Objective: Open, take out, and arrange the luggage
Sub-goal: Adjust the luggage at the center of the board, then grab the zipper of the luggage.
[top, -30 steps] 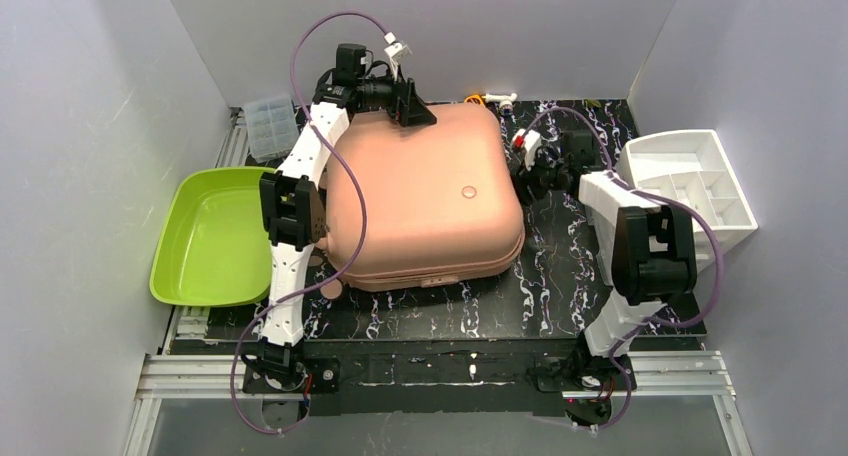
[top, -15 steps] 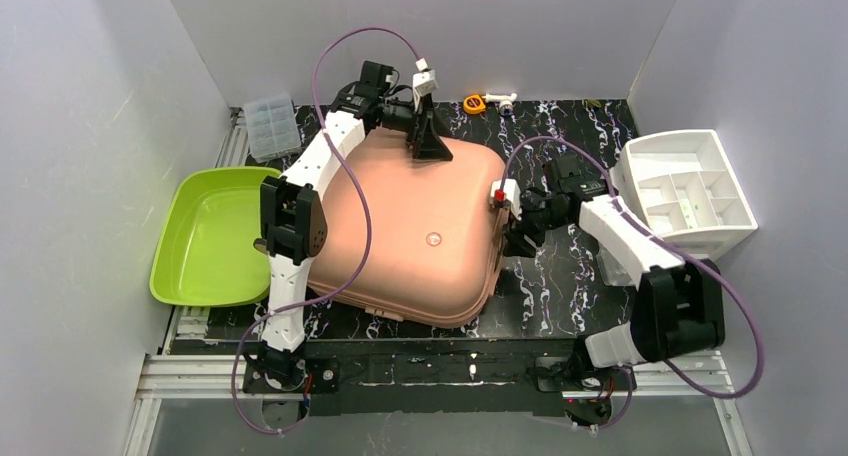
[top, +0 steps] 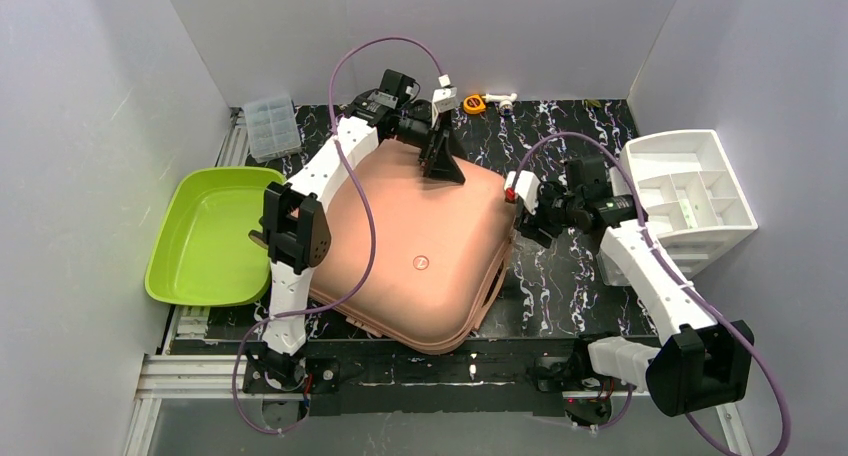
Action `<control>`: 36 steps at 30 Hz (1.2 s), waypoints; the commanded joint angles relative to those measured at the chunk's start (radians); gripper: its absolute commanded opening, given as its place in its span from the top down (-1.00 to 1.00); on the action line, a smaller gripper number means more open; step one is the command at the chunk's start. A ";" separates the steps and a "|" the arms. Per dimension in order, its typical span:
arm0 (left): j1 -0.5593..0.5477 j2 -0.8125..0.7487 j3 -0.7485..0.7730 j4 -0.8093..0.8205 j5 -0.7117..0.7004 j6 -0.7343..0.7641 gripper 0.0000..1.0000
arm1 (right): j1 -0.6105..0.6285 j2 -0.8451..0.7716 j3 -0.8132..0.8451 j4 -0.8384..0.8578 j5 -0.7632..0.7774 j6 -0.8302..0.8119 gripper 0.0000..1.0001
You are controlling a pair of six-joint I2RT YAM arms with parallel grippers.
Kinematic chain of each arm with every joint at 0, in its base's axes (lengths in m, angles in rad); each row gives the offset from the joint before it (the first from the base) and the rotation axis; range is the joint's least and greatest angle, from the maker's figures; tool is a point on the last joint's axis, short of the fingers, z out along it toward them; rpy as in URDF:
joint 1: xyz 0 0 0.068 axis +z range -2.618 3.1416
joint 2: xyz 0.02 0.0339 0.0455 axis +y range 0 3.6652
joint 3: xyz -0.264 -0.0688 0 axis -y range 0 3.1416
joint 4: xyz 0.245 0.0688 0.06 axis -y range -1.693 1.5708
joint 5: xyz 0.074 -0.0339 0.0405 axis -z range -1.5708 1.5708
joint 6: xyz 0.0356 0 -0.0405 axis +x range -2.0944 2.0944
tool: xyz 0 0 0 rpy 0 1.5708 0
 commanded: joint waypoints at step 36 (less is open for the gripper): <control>0.526 -0.883 -0.875 0.178 -0.303 -0.305 -0.97 | -0.001 -0.080 -0.257 0.368 -0.008 0.172 0.97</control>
